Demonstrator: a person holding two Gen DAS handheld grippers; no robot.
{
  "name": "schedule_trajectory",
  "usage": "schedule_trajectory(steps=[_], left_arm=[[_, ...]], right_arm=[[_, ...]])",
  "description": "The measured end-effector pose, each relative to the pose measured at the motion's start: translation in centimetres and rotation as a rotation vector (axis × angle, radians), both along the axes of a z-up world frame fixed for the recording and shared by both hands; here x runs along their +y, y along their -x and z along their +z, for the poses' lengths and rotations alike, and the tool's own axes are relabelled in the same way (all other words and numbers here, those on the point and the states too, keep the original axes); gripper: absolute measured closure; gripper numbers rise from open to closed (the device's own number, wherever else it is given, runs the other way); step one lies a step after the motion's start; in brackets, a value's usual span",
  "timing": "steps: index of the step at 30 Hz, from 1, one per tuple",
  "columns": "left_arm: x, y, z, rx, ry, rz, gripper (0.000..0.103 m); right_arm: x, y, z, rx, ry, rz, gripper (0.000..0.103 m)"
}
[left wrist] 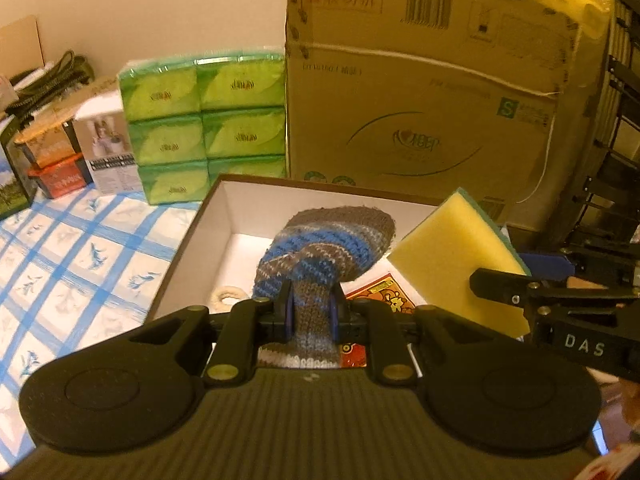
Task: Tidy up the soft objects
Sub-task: 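Carry the sock and sponge over the brown box and open the left tool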
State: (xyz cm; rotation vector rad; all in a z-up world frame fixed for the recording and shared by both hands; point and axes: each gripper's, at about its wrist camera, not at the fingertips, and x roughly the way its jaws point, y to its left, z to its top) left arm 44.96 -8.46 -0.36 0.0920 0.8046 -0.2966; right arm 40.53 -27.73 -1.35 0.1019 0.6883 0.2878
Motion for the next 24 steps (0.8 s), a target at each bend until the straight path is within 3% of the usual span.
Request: schedule_trajectory(steps=[8,12,24], left_arm=[[-1.2,-3.3,-2.4,0.023,-0.023,0.022,0.082],[-1.2,-4.0,-3.1,0.005,-0.040,0.022,0.064],[0.3,-4.2,-4.3,0.044,-0.060,0.037,0.060]], right_arm=[[-0.9,-3.5,-3.0,0.065,0.007,-0.071,0.065],[-1.2,-4.4,-4.0,0.084,0.003,-0.088,0.065],[-1.3,-5.0,-5.1,0.090,-0.010,-0.116,0.065]])
